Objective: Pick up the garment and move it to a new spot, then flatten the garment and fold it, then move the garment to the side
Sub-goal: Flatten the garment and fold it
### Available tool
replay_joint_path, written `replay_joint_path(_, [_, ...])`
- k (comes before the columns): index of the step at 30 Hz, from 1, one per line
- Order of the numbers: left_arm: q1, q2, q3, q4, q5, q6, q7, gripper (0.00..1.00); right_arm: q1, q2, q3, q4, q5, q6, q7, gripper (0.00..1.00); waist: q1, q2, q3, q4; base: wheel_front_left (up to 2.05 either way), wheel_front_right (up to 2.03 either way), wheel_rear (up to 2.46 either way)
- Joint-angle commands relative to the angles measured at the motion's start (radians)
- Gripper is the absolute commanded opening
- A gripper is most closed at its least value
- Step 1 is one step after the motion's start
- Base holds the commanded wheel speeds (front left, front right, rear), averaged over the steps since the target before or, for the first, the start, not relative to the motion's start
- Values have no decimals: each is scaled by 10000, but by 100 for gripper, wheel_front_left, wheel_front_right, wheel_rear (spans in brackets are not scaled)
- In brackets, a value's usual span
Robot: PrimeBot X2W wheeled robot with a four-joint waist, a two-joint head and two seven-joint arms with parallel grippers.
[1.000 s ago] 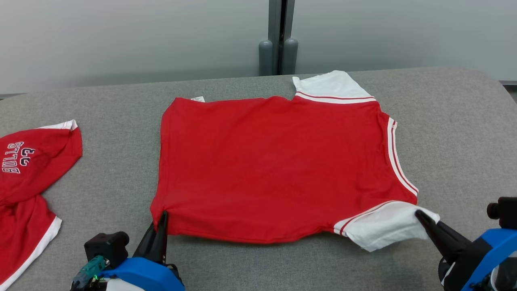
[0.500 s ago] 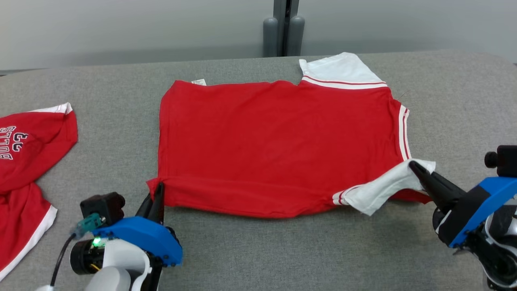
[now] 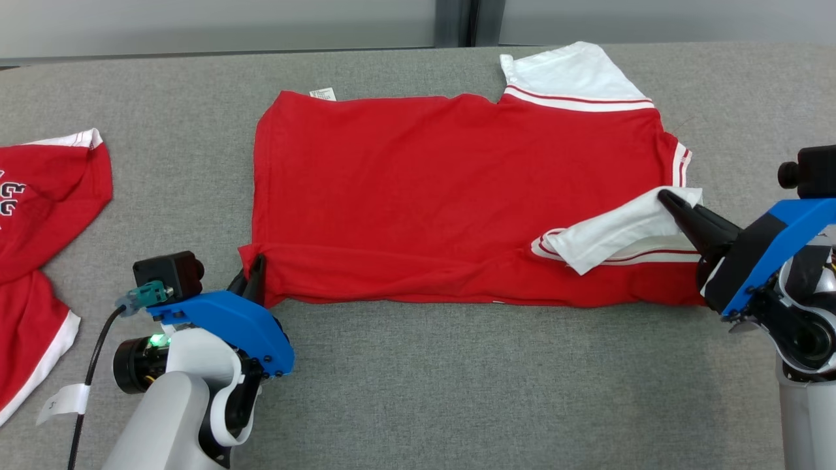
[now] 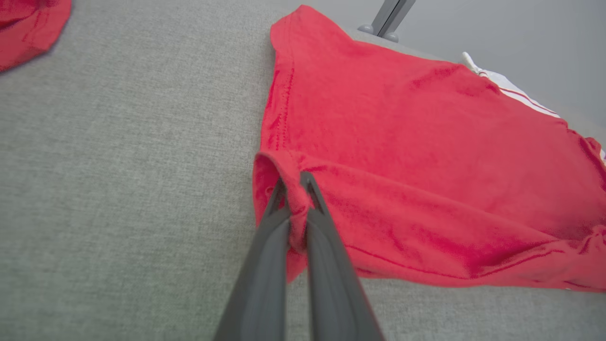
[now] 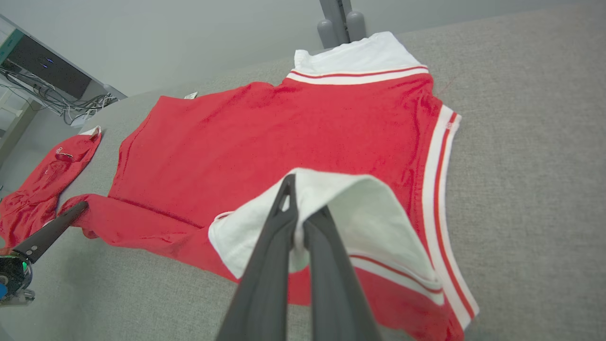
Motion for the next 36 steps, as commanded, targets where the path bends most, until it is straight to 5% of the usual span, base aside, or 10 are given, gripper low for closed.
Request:
replay_joint_path(1, [-226, -44, 11, 113, -36, -27, -65, 0, -282, -33, 39, 155, 52, 5, -132, 0, -2, -3, 79, 43, 0, 0, 0])
replay_joint_path(2, [-290, -66, 2, 188, -43, -42, -74, 0, -370, -45, 79, 272, 69, 5, -206, 0, -2, -3, 104, 63, 0, 0, 0])
replay_joint_path(3, [-333, -99, 7, 263, -86, -47, -75, 18, -459, -42, 112, 359, 77, 5, -341, 25, -2, -3, 126, 81, 0, 0, 0])
replay_joint_path(4, [-369, -134, 11, 316, -110, -30, -92, 46, -559, -23, 174, 446, 109, 5, -495, 98, -2, -3, 145, 99, 0, 0, 0])
replay_joint_path(5, [-386, -164, 17, 394, -141, -6, -91, 100, -640, 15, 198, 556, 168, 5, -659, 100, -2, -3, 160, 114, 0, 0, 0])
replay_joint_path(15, [-6, -253, 86, 648, -3, 112, -886, 100, -1061, -97, 348, 1213, 439, 5, -2771, 100, -2, -3, -96, 293, 0, 0, 0])
replay_joint_path(22, [560, -156, -207, 941, 310, 307, -1130, 100, 9, -411, 115, 1625, -477, 5, -2947, 100, -2, -3, -428, 348, 0, 0, 0])
replay_joint_path(36, [19, -201, -288, 1820, 533, 484, -1520, 100, 1319, 804, -568, 2573, -2770, 5, -4419, 100, -2, -3, -262, -138, 0, 0, 0])
